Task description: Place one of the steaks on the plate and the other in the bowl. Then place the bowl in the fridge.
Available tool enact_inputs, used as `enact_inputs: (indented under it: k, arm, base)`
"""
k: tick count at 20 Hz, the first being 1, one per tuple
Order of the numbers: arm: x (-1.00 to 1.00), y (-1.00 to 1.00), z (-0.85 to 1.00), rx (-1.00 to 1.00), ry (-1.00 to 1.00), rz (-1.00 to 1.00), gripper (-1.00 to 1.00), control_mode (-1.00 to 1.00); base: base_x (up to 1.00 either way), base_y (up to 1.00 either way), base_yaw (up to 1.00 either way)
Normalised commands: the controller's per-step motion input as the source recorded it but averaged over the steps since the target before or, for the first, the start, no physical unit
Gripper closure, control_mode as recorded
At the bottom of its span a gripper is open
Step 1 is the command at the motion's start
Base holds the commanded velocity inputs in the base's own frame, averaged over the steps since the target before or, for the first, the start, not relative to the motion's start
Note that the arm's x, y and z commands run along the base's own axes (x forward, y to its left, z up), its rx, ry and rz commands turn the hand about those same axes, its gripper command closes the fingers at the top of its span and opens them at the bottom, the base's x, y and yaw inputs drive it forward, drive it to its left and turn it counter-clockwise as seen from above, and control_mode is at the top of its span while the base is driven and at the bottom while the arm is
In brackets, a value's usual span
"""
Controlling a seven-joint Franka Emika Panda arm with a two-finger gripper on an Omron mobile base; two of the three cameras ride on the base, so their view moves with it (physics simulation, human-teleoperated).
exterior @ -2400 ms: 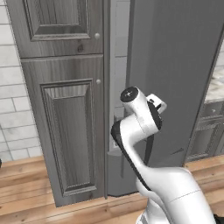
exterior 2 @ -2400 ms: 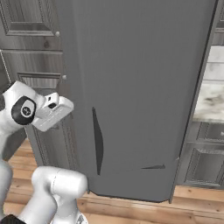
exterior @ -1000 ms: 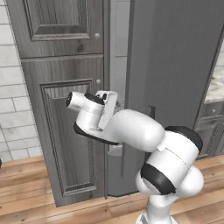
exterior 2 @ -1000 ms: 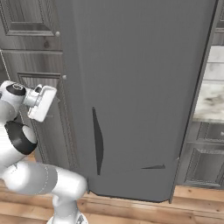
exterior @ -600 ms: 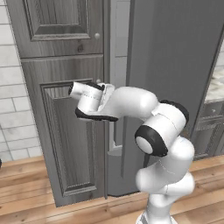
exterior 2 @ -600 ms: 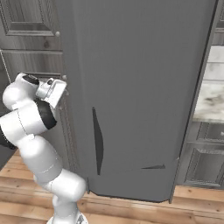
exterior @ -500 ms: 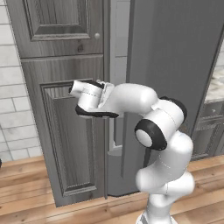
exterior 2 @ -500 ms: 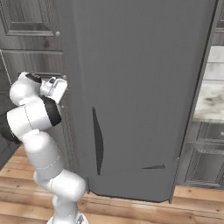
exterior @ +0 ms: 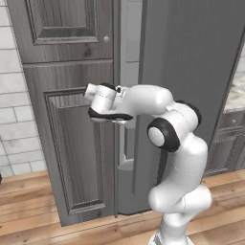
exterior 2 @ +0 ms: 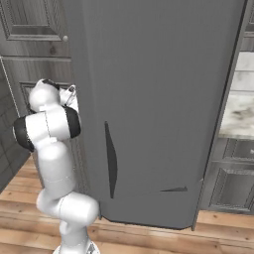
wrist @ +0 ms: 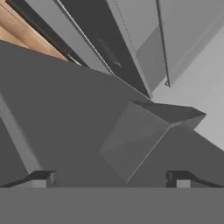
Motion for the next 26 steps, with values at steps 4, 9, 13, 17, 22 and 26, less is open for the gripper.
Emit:
enact_inputs:
  k: [4, 9, 13, 17, 22, 26]
  arm:
    - [-0.71, -0.85, 0.05, -0.01, 0.03, 0.00, -1.00, -1.00]
    - [-1.00, -0.62, 0.37, -0.06, 0.02, -0.06, -1.00, -1.00]
    - [-1.00, -0.82, 0.58, -0.05, 0.00, -0.04, -1.00, -1.00]
    - [-1.00, -1.00, 0.70, -0.05, 0.03, 0.02, -1.00, -1.00]
    - [-1.00, -1.00, 0.46, -0.03, 0.00, 0.13, -1.00, -1.00]
    - [-0.93, -1.00, 0.29, 0.00, 0.00, 0.17, -1.00, -1.00]
  base:
    - [0.00, 0.00, 0.00]
    - [0.00, 0.00, 0.00]
    - [0.00, 0.00, 0.00]
    - [0.00, 0.00, 0.00]
    - [0.00, 0.00, 0.00]
    - [0.00, 0.00, 0.00]
